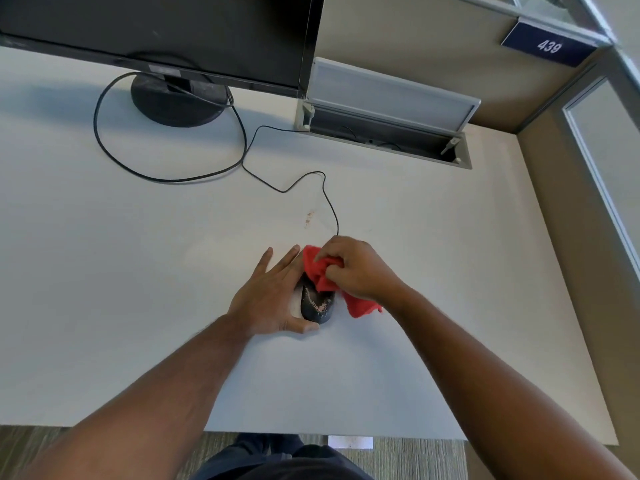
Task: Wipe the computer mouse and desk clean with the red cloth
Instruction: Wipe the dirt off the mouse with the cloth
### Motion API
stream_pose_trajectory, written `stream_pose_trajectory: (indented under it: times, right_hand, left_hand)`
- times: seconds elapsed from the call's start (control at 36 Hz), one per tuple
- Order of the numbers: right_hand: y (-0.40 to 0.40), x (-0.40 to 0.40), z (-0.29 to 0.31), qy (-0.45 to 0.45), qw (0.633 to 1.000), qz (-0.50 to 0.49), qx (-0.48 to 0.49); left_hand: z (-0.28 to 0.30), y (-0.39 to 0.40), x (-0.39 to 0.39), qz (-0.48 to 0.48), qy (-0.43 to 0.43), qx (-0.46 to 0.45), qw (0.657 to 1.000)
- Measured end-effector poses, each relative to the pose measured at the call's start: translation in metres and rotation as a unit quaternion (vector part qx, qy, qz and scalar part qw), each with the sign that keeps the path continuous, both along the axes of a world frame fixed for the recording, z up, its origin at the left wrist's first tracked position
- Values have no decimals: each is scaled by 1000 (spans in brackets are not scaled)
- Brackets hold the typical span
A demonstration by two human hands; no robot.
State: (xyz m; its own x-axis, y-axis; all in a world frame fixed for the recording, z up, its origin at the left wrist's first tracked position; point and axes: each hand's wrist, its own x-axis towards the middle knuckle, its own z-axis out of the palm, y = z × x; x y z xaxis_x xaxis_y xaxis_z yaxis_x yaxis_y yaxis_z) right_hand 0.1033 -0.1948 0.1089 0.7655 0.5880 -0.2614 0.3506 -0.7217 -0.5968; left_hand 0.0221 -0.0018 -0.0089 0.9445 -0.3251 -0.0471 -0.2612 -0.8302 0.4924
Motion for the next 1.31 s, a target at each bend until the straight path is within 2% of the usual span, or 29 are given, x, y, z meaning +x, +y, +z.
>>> stream_pose_trajectory:
  times: [0.19, 0.28, 0.44, 0.61, 0.78, 0.94, 1.08, 1.22, 1.31]
  right_hand:
    - [1, -7, -21, -27, 997, 30, -62]
    - [1, -6, -14, 3, 995, 64, -73]
    - [0, -4, -20, -25, 998, 19, -50]
    - [-1, -8, -20, -8, 997, 46, -55]
    - [-2, -7, -27, -32, 999, 18, -37]
    - [-4, -6, -21, 0, 997, 54, -57]
    - [-7, -5, -29, -19, 999, 18, -48]
    - [-6, -6, -22, -3, 997, 60, -53]
    - [-7, -6, -25, -4, 998, 46, -45]
  left_hand:
    - [1, -1, -1, 4, -5, -5, 1000]
    - [1, 0, -1, -1, -6, 1, 1000]
    - [1, 0, -1, 4, -4, -7, 1000]
    - [0, 0, -2, 4, -9, -2, 1000]
    - [1, 0, -2, 4, -11, -4, 1000]
    - [0, 0, -2, 6, -15, 2, 1000]
    - [2, -1, -2, 1, -8, 2, 1000]
    - [3, 0, -2, 4, -5, 7, 1000]
    - [3, 0, -2, 3, -10, 2, 1000]
